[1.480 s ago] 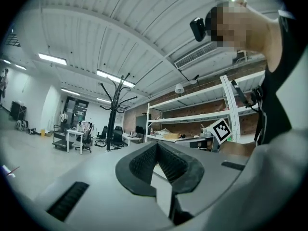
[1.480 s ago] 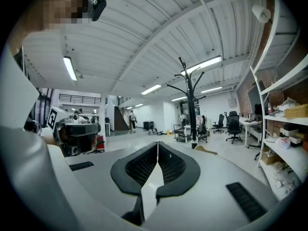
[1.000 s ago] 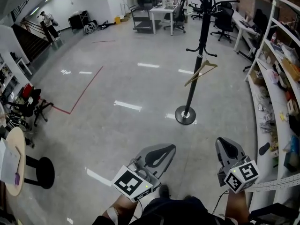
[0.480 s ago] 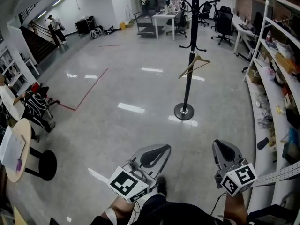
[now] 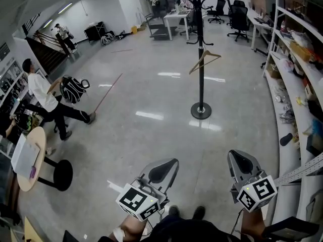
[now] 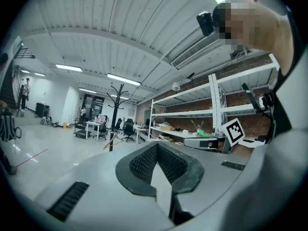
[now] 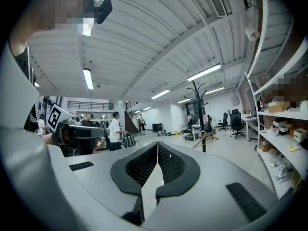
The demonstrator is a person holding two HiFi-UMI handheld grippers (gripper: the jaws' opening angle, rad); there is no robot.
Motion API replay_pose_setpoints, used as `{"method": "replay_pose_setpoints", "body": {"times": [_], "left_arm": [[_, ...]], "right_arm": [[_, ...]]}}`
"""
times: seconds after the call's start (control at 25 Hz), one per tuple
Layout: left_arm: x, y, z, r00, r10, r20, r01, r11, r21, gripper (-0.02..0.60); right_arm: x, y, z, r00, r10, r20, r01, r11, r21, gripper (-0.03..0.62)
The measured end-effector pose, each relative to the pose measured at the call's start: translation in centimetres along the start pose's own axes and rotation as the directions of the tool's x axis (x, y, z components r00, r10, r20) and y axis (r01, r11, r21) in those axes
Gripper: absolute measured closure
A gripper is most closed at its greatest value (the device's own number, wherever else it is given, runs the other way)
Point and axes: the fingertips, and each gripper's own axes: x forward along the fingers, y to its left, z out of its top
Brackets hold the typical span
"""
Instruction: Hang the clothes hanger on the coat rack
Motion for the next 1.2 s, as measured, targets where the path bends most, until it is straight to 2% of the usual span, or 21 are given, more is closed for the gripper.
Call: {"method": "replay_pose_setpoints", "body": {"times": [0.08, 0.28, 0.52, 0.72, 0.96, 1.08, 1.2], "left_arm": [[-1.8, -0.7, -0.2, 1.000, 0.012, -0.006, -0.012, 1.000, 0.006, 0.580], [-6.7, -3.1, -0.6, 0.998, -0.059, 0.025, 0.058, 0.998, 0.028, 0.580], [-14.2, -4.8, -2.8, 0.993, -0.114, 0.019, 0.114, 0.993, -0.015, 0.580], [-19.4, -7.0, -3.6, 0.989, -0.146, 0.023, 0.147, 0.988, -0.051, 0.580], [-21.5, -11.3, -3.2, 0.986, -0.162, 0.038, 0.163, 0.986, -0.025, 0.580], [-23.1, -13.9, -2.9, 0.991, -0.122, 0.050, 0.123, 0.992, -0.023, 0.580], [-24.6, -17.2, -3.0, 0.992, -0.102, 0.070, 0.103, 0.995, -0.001, 0.580]], "right_arm": [[-1.6, 1.6, 0.5, 1.000, -0.013, 0.019, 0.013, 1.000, -0.015, 0.585], [-5.5, 5.7, 0.1, 0.996, -0.080, 0.037, 0.081, 0.997, -0.020, 0.585], [-10.0, 13.1, -2.7, 0.991, -0.135, -0.011, 0.135, 0.991, 0.016, 0.586], [-14.8, 18.4, -3.3, 0.982, -0.185, -0.035, 0.186, 0.983, 0.014, 0.586], [-20.0, 19.7, -2.3, 0.978, -0.208, -0.008, 0.208, 0.978, -0.015, 0.586], [-23.6, 20.5, -1.9, 0.978, -0.210, 0.003, 0.210, 0.978, -0.013, 0.586], [-27.3, 21.0, -1.8, 0.980, -0.197, 0.003, 0.197, 0.979, -0.055, 0.586]]}}
